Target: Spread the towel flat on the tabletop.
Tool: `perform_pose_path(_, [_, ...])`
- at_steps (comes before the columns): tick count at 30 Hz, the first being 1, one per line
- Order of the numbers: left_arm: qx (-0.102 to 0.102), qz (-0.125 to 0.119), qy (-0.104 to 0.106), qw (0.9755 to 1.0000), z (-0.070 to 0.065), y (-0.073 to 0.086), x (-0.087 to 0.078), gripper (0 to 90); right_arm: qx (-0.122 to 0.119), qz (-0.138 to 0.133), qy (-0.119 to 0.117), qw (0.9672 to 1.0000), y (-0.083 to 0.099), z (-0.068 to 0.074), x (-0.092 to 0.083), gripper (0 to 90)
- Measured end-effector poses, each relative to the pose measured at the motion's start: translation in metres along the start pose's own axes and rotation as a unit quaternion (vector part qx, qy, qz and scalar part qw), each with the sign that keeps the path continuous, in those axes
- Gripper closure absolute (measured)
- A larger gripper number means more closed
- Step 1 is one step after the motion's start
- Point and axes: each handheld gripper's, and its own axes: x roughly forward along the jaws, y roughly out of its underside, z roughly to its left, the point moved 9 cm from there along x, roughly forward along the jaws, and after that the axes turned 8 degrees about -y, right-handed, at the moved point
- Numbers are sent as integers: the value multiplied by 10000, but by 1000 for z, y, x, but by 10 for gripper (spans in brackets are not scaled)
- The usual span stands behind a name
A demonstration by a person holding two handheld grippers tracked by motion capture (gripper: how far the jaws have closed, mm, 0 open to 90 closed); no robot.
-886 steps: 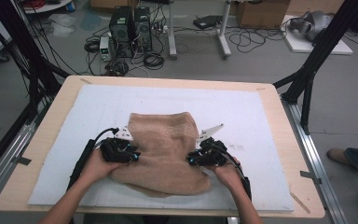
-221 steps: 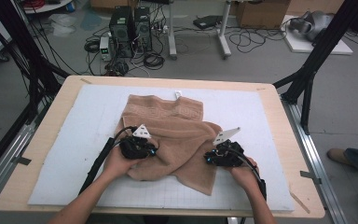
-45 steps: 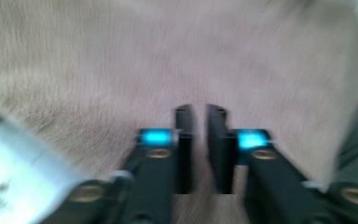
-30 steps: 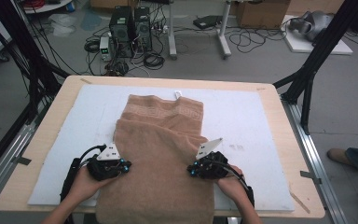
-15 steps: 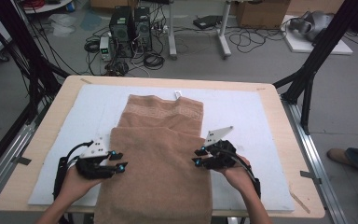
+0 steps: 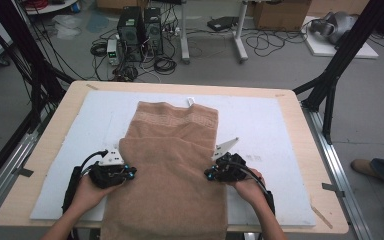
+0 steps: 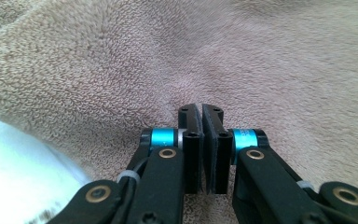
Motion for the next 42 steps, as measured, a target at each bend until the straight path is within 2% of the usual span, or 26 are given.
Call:
perform_pose_path(3, [28, -76, 208, 9998, -12, 7, -15, 865, -16, -77, -171, 9998, 9, 16, -2, 893])
perform_pose_path(5, [27, -155, 438, 9989, -22, 12, -27, 865, -26, -80, -346, 9994, 15, 29, -4, 895])
perform_pose_path(8, [51, -320, 703, 9970, -33, 14, -46, 860, -153, -94, -441, 9989, 18, 46, -11, 893])
perform_pose_path(9, [49, -390, 694, 9968, -33, 11, -50, 842, -236, -174, -349, 9990, 15, 47, -16, 872])
perform_pose_path(11, [72, -482, 571, 9972, -27, 3, -51, 715, -245, -269, -81, 9993, 8, 37, -25, 810])
perform_pose_path(13, [46, -521, 542, 9972, -19, -8, -44, 665, -142, -421, -6, 9990, -1, 21, -29, 741])
perform_pose_path(15, [-37, -349, 437, 9984, -11, -11, -30, 615, 85, -484, -223, 9985, -6, 9, -21, 661])
perform_pose_path(16, [-55, -243, 432, 9988, -8, -10, -22, 601, 178, -378, -295, 9987, -6, 6, -14, 641])
perform_pose_path(18, [12, 10, 323, 9995, -4, -4, -7, 613, 119, -103, -255, 9996, -1, 5, 1, 651])
perform_pose_path(19, [2, 207, 354, 9992, -4, 1, 2, 625, 90, -99, -204, 9997, 1, 6, 6, 676])
perform_pose_path(20, [48, 229, 336, 9992, -5, 3, 6, 667, 51, -194, -46, 9998, 1, 5, 6, 710])
perform_pose_path(21, [117, 62, 323, 9994, -6, 3, 5, 715, 92, -233, -16, 9997, 2, 6, 6, 748])
perform_pose_path(22, [51, 80, 328, 9994, -7, 3, 5, 838, 76, -290, 6, 9996, 3, 6, 5, 837])
perform_pose_path(23, [56, 74, 331, 9994, -8, 3, 4, 855, 53, -275, -36, 9996, 4, 9, 6, 850])
perform_pose_path(25, [40, 62, 401, 9992, -11, 5, 0, 868, -75, -188, -11, 9998, 4, 13, 5, 862])
perform_pose_path(27, [71, 68, 502, 9987, -15, 8, -7, 872, -189, -66, -132, 9997, 5, 22, 5, 864])
perform_pose_path(29, [67, 6, 690, 9976, -23, 10, -19, 872, -268, -17, -351, 9990, 8, 35, 4, 862])
perform_pose_path(30, [48, -70, 788, 9969, -28, 10, -26, 872, -282, -28, -433, 9987, 9, 40, 2, 856])
perform_pose_path(32, [54, -223, 993, 9948, -34, 7, -40, 855, -348, -182, -767, 9963, 10, 56, -5, 839])
perform_pose_path(33, [11, -369, 1097, 9933, -34, 2, -47, 815, -381, -209, -712, 9965, 10, 57, -9, 817])
perform_pose_path(34, [-8, -447, 1057, 9934, -33, -2, -50, 740, -389, -337, -605, 9968, 6, 56, -15, 797])
perform_pose_path(35, [-62, -551, 931, 9941, -28, -10, -52, 699, -394, -414, -568, 9967, 3, 54, -20, 779])
perform_pose_path(37, [-168, -714, 834, 9938, -17, -25, -52, 612, -284, -645, -319, 9970, -8, 39, -31, 728])
perform_pose_path(39, [-192, -865, 608, 9942, -4, -37, -47, 596, -173, -814, -141, 9964, -19, 23, -37, 696])
perform_pose_path(40, [-255, -905, 489, 9944, 4, -42, -43, 596, -124, -820, 50, 9965, -23, 12, -39, 687])
perform_pose_path(42, [-307, -877, 122, 9956, 22, -49, -30, 592, 73, -829, 268, 9962, -30, -11, -38, 668])
